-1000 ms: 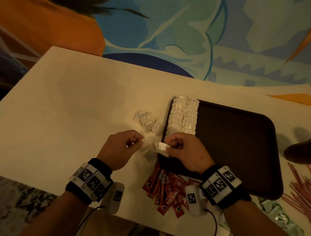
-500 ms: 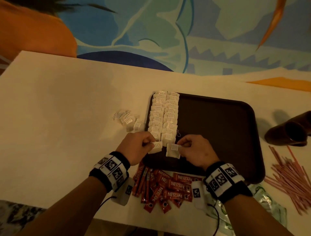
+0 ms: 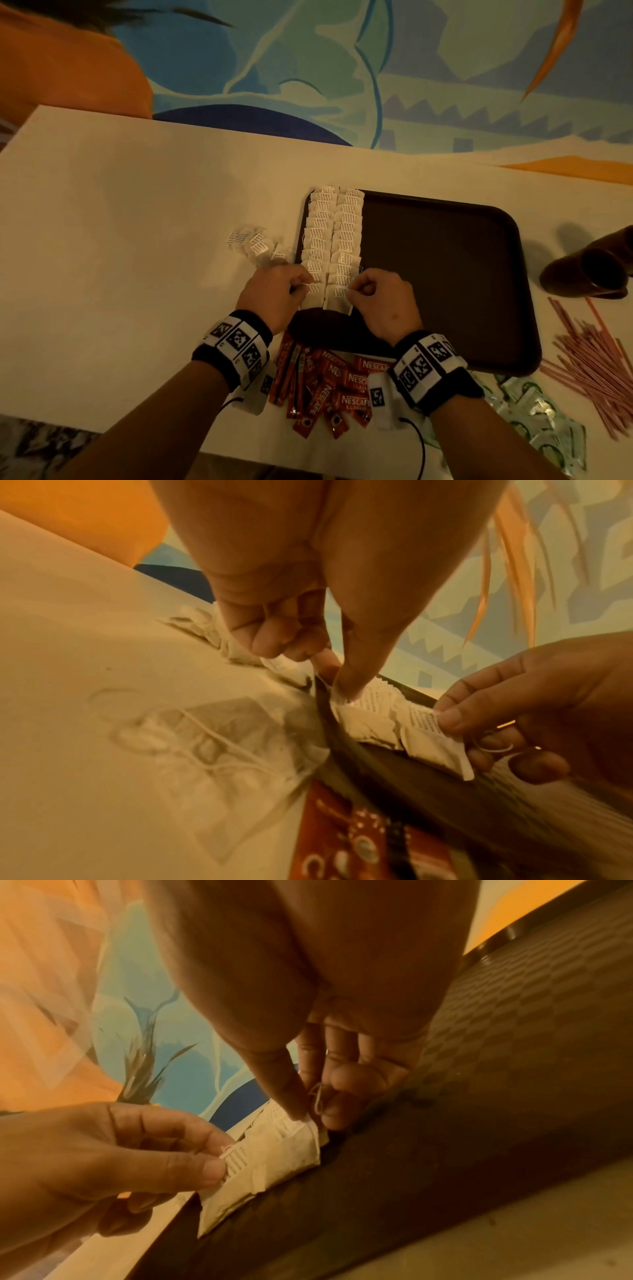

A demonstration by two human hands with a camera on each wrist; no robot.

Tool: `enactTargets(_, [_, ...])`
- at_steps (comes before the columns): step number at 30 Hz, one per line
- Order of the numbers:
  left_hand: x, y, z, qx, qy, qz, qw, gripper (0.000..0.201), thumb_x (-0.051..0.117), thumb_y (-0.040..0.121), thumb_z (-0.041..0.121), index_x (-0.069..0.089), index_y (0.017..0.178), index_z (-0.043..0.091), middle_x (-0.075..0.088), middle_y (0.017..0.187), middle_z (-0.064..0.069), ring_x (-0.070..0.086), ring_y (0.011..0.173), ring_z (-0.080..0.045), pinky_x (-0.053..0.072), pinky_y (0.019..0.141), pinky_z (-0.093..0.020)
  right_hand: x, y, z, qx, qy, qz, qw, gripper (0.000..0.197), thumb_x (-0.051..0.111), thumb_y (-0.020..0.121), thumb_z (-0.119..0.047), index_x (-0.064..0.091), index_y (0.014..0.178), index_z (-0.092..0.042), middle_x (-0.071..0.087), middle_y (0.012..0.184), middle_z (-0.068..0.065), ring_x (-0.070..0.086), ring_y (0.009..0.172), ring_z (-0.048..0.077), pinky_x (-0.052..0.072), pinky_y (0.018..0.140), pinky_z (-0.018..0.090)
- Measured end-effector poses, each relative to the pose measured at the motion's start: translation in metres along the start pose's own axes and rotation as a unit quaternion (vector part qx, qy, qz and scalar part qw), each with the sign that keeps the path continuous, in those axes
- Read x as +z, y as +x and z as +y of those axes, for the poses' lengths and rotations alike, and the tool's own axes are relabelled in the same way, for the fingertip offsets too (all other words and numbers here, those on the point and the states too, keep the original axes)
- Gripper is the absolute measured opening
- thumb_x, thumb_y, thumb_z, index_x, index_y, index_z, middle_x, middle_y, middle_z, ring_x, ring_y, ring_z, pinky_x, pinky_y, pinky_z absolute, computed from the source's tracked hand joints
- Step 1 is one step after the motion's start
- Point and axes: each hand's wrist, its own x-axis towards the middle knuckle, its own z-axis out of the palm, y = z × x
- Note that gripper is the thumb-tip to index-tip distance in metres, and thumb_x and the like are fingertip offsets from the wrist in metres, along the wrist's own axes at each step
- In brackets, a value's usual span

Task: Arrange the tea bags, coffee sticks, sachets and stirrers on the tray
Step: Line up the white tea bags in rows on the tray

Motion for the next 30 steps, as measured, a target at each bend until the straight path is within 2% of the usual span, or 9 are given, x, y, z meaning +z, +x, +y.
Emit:
enactTargets(3, [0.002, 0.000, 0.000, 0.005, 0.002, 0.009, 1.000, 0.017, 0.073, 0.088, 0.017, 0.077, 0.101, 0.028, 0.064, 0.097, 0.007, 0.062, 0.085, -0.011, 0.057, 0.079, -0.036, 0.002, 0.000, 0.002, 0.007, -0.002, 0.009, 1.000, 0.009, 0.078, 0.090, -0.029, 0.069, 0.093, -0.026, 0.068, 0.087, -0.012, 0.064, 0.077, 0.001, 0.047, 0.060, 0.014])
enactTargets(5, [0.004, -0.002, 0.001, 0.014, 0.013, 0.017, 1.000, 0.023, 0.072, 0.088, 0.015, 0.075, 0.108, 0.026, 0.058, 0.103, 0.007, 0.060, 0.089, -0.011, 0.056, 0.080, -0.035, 0.003, -0.001, 0.005, -0.001, -0.023, 0.019, 1.000, 0.017, 0.079, 0.088, -0.033, 0.066, 0.098, -0.026, 0.067, 0.096, -0.009, 0.065, 0.085, 0.007, 0.056, 0.070, 0.024])
enactTargets(7, [0.006, -0.006, 0.002, 0.032, 0.024, 0.031, 0.999, 0.028, 0.071, 0.089, 0.014, 0.071, 0.114, 0.026, 0.054, 0.112, 0.005, 0.059, 0.096, -0.015, 0.055, 0.080, -0.033, 0.005, -0.005, 0.006, -0.021, -0.060, 0.031, 0.997, 0.022, 0.079, 0.087, -0.035, 0.063, 0.101, -0.029, 0.061, 0.102, -0.009, 0.062, 0.090, 0.010, 0.059, 0.077, 0.032])
enactTargets(12, [0.013, -0.016, -0.002, 0.069, 0.065, 0.024, 0.995, 0.023, 0.071, 0.090, 0.017, 0.072, 0.110, 0.028, 0.054, 0.119, 0.007, 0.058, 0.108, -0.018, 0.058, 0.080, -0.039, 0.016, -0.014, 0.003, -0.095, -0.104, 0.020, 0.990, 0.017, 0.076, 0.089, -0.030, 0.061, 0.095, -0.033, 0.053, 0.100, -0.012, 0.059, 0.084, 0.008, 0.058, 0.075, 0.034])
enactTargets(16, [0.016, -0.017, -0.006, 0.077, 0.073, 0.015, 0.994, 0.019, 0.067, 0.093, 0.019, 0.074, 0.109, 0.026, 0.056, 0.117, 0.008, 0.058, 0.107, -0.018, 0.057, 0.080, -0.040, 0.021, -0.014, -0.001, -0.081, -0.127, -0.014, 0.988, 0.016, 0.074, 0.090, -0.029, 0.061, 0.095, -0.034, 0.057, 0.100, -0.009, 0.062, 0.087, 0.013, 0.059, 0.077, 0.038])
enactTargets(21, [0.005, -0.017, -0.007, 0.084, 0.039, 0.041, 0.995, 0.017, 0.068, 0.094, 0.019, 0.075, 0.108, 0.024, 0.058, 0.114, 0.009, 0.060, 0.103, -0.015, 0.056, 0.082, -0.035, 0.012, -0.014, -0.012, -0.075, -0.128, -0.018, 0.989, 0.013, 0.073, 0.090, -0.034, 0.062, 0.096, -0.030, 0.058, 0.096, -0.008, 0.060, 0.085, 0.011, 0.058, 0.076, 0.038])
enactTargets(24, [-0.016, -0.010, -0.024, 0.046, 0.014, 0.089, 0.995, 0.013, 0.069, 0.092, 0.022, 0.073, 0.103, 0.027, 0.060, 0.110, 0.010, 0.061, 0.097, -0.013, 0.053, 0.084, -0.032, 0.007, -0.010, -0.031, -0.097, -0.112, -0.012, 0.989, 0.014, 0.075, 0.090, -0.032, 0.063, 0.095, -0.028, 0.059, 0.093, -0.008, 0.060, 0.083, 0.012, 0.058, 0.075, 0.038])
enactTargets(27, [-0.039, 0.000, -0.043, -0.011, 0.039, 0.142, 0.989, 0.009, 0.069, 0.092, 0.026, 0.070, 0.101, 0.028, 0.062, 0.103, 0.008, 0.057, 0.090, -0.009, 0.053, 0.085, -0.032, 0.013, 0.004, -0.057, -0.126, -0.111, -0.024, 0.986, 0.016, 0.075, 0.090, -0.034, 0.066, 0.103, -0.028, 0.063, 0.096, -0.007, 0.062, 0.088, 0.014, 0.057, 0.078, 0.038])
enactTargets(30, [-0.053, 0.008, -0.049, -0.038, 0.053, 0.133, 0.989, 0.014, 0.068, 0.093, 0.027, 0.069, 0.107, 0.028, 0.059, 0.099, 0.005, 0.055, 0.085, -0.012, 0.046, 0.076, -0.028, 0.029, 0.025, -0.082, -0.158, -0.144, -0.044, 0.976, 0.023, 0.071, 0.092, -0.031, 0.067, 0.113, -0.024, 0.064, 0.106, 0.000, 0.062, 0.097, 0.020, 0.057, 0.083, 0.041])
